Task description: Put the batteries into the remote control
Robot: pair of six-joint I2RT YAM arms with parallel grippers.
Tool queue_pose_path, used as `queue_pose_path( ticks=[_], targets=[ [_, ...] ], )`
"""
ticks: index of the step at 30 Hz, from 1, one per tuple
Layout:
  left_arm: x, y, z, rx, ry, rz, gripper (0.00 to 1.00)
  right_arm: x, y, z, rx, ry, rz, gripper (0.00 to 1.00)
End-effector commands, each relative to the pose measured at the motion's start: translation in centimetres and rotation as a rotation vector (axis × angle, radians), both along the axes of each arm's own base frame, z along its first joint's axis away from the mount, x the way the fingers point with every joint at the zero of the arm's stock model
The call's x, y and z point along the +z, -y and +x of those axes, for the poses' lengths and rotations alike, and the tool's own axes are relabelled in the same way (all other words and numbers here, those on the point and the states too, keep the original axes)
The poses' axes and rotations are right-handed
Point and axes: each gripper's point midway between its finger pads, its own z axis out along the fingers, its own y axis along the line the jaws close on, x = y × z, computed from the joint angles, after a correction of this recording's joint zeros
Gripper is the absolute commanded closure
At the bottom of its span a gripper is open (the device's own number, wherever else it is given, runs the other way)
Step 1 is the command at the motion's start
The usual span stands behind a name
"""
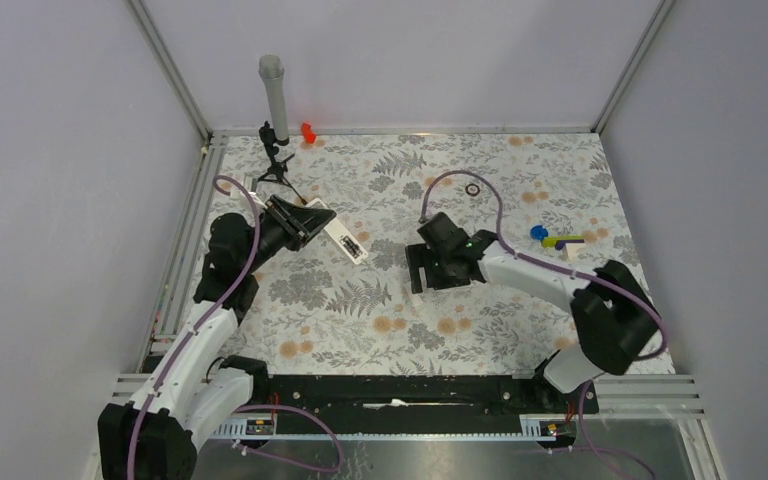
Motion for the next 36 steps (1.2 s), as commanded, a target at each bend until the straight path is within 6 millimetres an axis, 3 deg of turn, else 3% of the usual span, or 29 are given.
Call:
queue_pose_path(
  ticks=[1, 7, 12, 15, 23, 28, 36],
  targets=[
    [-0.9, -1.6, 0.7, 0.079, -0.006, 0.062, 1.00, -1.2, 0.7, -0.9, 0.164, -0.035, -0.200, 0.15],
    [-1.5, -1.7, 1.1, 0.066, -0.020, 0.046, 1.00, -2.2, -0.1, -1.5, 0.265, -0.085, -0.268, 0.21],
    [-2.2, -2.0, 1.5, 0.069, -0.032, 0.035, 1.00, -2.7, -0.7, -1.7, 0.294, -0.112, -0.283, 0.23],
    [-2.4, -2.2, 1.7, 0.073, -0.036, 0.030, 1.00, -3.3, -1.1, -1.9, 0.309, -0.136, -0.305, 0.30],
    [-2.6, -2.8, 1.8, 0.094, -0.023, 0.080, 1.00, -4.5, -2.3, -2.1, 0.331, -0.180, -0.348, 0.38],
    [-2.8, -3.2, 1.9, 0.109, -0.023, 0.092, 1.00, -4.9, -2.3, -2.5, 0.326, -0.218, -0.355, 0.48],
    [-2.9, -3.3, 2.1, 0.111, -0.026, 0.089, 1.00, -5.9, -2.2, -3.5, 0.323, -0.270, -0.348, 0.53]
  ],
)
